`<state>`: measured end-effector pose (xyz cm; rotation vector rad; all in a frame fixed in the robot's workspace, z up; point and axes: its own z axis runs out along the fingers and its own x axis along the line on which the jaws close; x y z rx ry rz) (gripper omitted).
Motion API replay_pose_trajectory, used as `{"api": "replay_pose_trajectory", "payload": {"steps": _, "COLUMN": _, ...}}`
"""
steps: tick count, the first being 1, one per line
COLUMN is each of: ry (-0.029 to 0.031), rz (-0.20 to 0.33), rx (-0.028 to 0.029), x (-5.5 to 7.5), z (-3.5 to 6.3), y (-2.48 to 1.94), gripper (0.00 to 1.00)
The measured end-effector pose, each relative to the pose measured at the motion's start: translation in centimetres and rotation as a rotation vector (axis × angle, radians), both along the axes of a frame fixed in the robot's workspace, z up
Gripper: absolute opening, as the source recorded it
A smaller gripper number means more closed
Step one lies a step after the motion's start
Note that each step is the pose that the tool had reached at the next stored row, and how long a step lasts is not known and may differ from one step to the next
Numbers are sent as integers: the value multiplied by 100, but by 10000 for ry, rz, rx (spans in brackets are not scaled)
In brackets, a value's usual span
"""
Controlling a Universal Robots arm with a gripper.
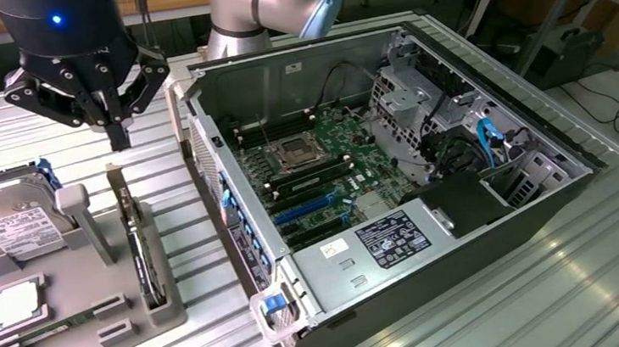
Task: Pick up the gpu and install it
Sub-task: 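Reach for the gpu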
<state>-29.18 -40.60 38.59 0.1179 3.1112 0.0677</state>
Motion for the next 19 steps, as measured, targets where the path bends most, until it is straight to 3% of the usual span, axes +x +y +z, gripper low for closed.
{"api": "replay_pose_trajectory", "payload": {"steps": 6, "ry": -1, "rz": 6, "rx": 0, "x": -102, "z": -4, "y": -12, "gripper": 11}}
{"api": "replay_pose_trajectory", "payload": {"steps": 19, "ry": -1, "rz": 61, "rx": 0, "x": -360, "z": -17, "y": -83, "gripper": 11}}
